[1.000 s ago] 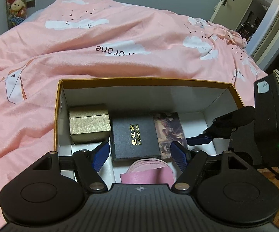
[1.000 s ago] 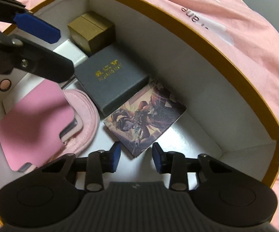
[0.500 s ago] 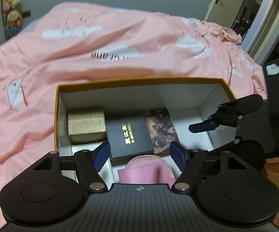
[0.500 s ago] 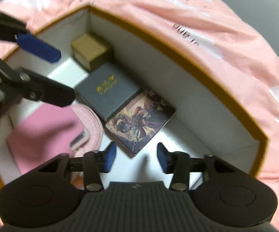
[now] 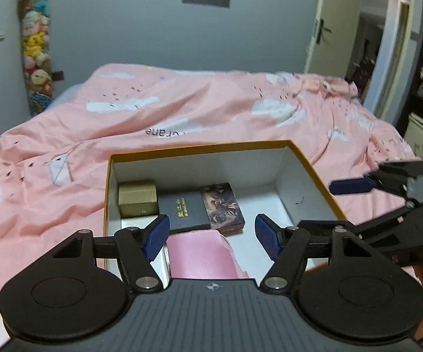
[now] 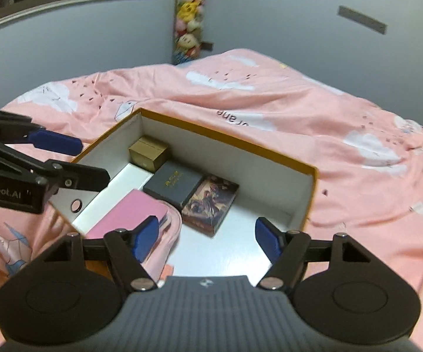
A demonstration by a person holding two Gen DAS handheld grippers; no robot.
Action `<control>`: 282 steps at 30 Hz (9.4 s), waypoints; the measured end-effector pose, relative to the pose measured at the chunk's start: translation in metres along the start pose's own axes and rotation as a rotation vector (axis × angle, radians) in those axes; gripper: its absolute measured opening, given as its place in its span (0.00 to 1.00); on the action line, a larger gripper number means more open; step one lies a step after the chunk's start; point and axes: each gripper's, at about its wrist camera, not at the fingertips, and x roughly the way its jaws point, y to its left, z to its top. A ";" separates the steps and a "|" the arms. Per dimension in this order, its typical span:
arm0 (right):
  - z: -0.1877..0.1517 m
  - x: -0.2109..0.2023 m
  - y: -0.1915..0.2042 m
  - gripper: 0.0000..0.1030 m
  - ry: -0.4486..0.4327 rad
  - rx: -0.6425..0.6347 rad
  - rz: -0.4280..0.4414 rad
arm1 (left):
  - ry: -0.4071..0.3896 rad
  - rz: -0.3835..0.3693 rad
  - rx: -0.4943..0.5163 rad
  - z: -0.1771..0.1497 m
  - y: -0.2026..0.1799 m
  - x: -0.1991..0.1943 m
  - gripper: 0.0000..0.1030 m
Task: Organize objects
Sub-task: 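Withdraw both tools up and away from the orange box, then grasp the white plush with the left gripper while the right grasps the brown dog plush, then carry both plush toys over the orange box and lower them inside, then open both grippers to release the plush toys and withdraw, then move both tools to the yellow tape measure and crocheted orange fruit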
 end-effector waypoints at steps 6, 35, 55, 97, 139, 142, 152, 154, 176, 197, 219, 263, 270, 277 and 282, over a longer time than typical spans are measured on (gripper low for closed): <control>-0.041 -0.035 0.013 0.80 -0.057 0.049 -0.074 | -0.038 0.045 -0.029 -0.035 -0.023 -0.019 0.82; -0.131 -0.021 0.039 0.86 0.175 0.242 -0.006 | 0.310 -0.117 -0.225 -0.101 -0.035 0.004 0.85; -0.129 -0.022 0.054 0.78 0.200 0.190 0.034 | 0.518 -0.137 -0.459 -0.116 -0.012 0.029 0.83; -0.134 -0.024 0.027 0.42 0.201 0.347 0.054 | 0.377 -0.197 -0.291 -0.119 -0.009 -0.003 0.70; -0.007 -0.050 -0.012 0.39 -0.149 0.308 -0.030 | 0.084 -0.199 -0.237 0.015 -0.008 0.007 0.70; -0.009 -0.031 -0.019 0.39 -0.111 0.320 -0.043 | 0.105 -0.195 -0.233 0.017 -0.007 0.024 0.70; -0.022 0.015 -0.022 0.39 0.001 0.322 -0.066 | 0.262 -0.203 -0.264 0.002 -0.002 0.085 0.70; -0.025 0.022 -0.023 0.39 0.024 0.328 -0.068 | 0.291 -0.203 -0.275 -0.001 0.000 0.093 0.70; -0.025 0.055 -0.019 0.46 0.192 0.244 -0.075 | 0.420 -0.260 -0.303 -0.012 0.010 0.127 0.72; -0.016 0.028 -0.022 0.41 0.212 0.120 -0.021 | 0.453 -0.346 -0.385 -0.009 0.027 0.117 0.45; -0.030 0.037 -0.028 0.31 0.240 0.215 0.031 | 0.468 -0.289 -0.351 -0.017 0.006 0.124 0.39; -0.143 -0.050 0.029 0.86 0.140 0.421 -0.133 | 0.393 -0.290 -0.050 -0.121 -0.041 0.005 0.54; -0.157 -0.051 0.027 0.75 0.145 0.466 -0.158 | 0.496 -0.339 -0.007 -0.140 -0.047 0.011 0.54; -0.162 -0.050 0.027 0.69 0.153 0.481 -0.151 | 0.550 -0.357 0.053 -0.150 -0.060 0.018 0.54; -0.164 -0.051 0.026 0.67 0.153 0.486 -0.145 | 0.574 -0.358 0.085 -0.160 -0.069 0.029 0.54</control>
